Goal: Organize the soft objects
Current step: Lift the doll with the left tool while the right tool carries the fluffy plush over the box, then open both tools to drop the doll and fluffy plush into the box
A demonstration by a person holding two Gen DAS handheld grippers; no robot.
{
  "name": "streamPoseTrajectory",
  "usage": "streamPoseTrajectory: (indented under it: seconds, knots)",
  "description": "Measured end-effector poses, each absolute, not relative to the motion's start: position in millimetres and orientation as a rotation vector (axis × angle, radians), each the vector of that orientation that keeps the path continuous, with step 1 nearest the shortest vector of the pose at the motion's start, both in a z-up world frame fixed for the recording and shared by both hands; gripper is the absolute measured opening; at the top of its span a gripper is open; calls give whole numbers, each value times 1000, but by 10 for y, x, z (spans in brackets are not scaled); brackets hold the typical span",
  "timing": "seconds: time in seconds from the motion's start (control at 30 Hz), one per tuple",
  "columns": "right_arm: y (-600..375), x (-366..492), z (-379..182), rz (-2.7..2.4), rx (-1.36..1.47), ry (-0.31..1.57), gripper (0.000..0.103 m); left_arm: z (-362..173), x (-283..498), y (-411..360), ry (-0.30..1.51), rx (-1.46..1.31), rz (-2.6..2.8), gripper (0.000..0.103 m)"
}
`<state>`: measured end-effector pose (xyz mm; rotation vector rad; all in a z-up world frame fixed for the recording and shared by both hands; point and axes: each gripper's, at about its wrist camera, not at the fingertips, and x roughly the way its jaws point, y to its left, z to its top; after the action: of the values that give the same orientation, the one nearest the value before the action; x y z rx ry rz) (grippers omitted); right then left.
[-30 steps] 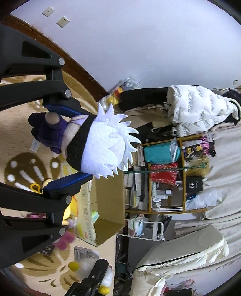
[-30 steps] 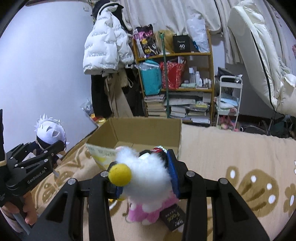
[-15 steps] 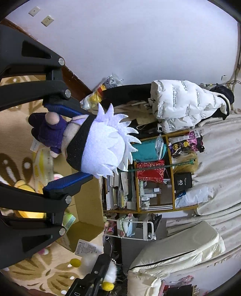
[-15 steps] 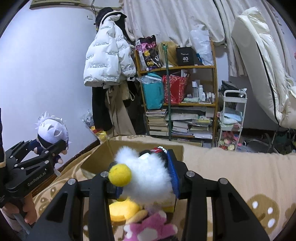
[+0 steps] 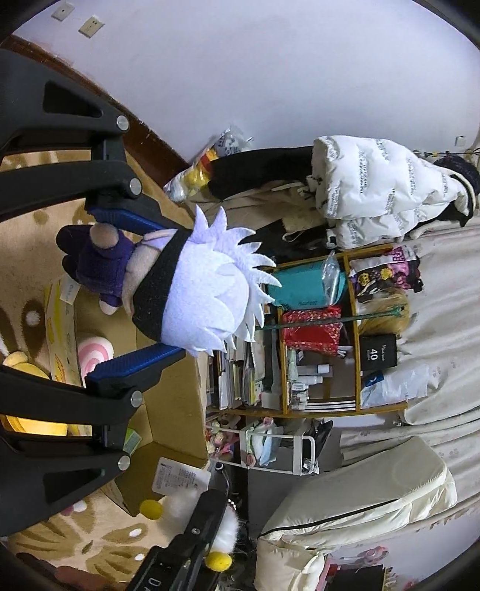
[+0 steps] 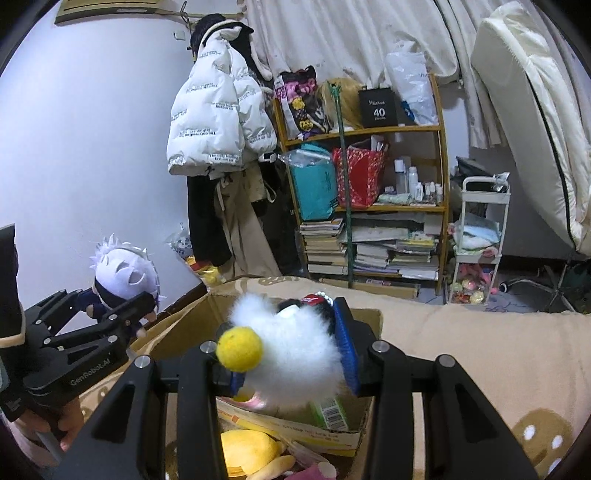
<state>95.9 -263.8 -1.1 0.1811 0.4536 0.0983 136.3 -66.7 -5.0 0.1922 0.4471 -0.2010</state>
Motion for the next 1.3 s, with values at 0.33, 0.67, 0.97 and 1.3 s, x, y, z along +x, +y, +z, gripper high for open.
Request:
streamPoseTrajectory:
  seconds: [0.33, 0.67, 0.97, 1.3]
  knots:
    - [-2701, 1119, -199, 94, 215, 496, 44, -284, 1532, -816, 515, 231, -241, 57]
    - [-2599, 1141, -245, 132, 194, 519, 46, -309, 1556, -763, 533, 204, -255, 59]
    - [-2593, 1126, -257, 128, 177, 522, 46, -331, 1565, -738, 535, 172, -286, 69]
    - [-2639, 1121, -281, 111, 192, 553, 53, -365, 1553, -753, 552, 213, -260, 83]
